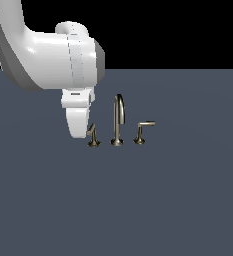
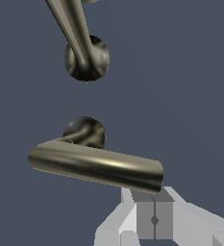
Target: Turn on the faucet by rotating a designated handle.
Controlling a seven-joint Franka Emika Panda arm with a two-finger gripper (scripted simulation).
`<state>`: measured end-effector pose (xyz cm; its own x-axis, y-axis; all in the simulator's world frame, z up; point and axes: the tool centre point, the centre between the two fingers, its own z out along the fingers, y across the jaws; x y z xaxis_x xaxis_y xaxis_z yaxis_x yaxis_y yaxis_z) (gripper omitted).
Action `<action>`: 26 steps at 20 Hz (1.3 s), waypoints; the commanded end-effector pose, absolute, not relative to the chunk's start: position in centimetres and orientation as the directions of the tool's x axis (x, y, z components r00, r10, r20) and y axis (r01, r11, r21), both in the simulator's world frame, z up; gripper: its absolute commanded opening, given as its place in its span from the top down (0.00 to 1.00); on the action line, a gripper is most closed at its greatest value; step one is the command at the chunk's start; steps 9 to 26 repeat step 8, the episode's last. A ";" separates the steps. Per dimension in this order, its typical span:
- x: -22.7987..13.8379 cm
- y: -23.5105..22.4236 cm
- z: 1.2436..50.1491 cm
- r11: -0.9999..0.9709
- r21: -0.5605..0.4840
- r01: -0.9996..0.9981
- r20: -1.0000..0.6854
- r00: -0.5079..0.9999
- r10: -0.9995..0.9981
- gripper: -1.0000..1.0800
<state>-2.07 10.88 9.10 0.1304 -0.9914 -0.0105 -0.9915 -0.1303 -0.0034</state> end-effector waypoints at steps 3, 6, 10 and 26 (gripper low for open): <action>-1.2 7.4 9.1 -0.108 -0.002 -0.994 -0.004 0.108 -0.994 1.00; -0.6 5.3 9.1 -0.097 0.000 -0.995 -0.001 0.097 -0.995 1.00; -0.4 4.5 9.1 -0.094 0.000 -0.996 0.000 0.094 -0.996 1.00; -0.4 4.5 9.1 -0.094 0.000 -0.996 0.000 0.094 -0.996 1.00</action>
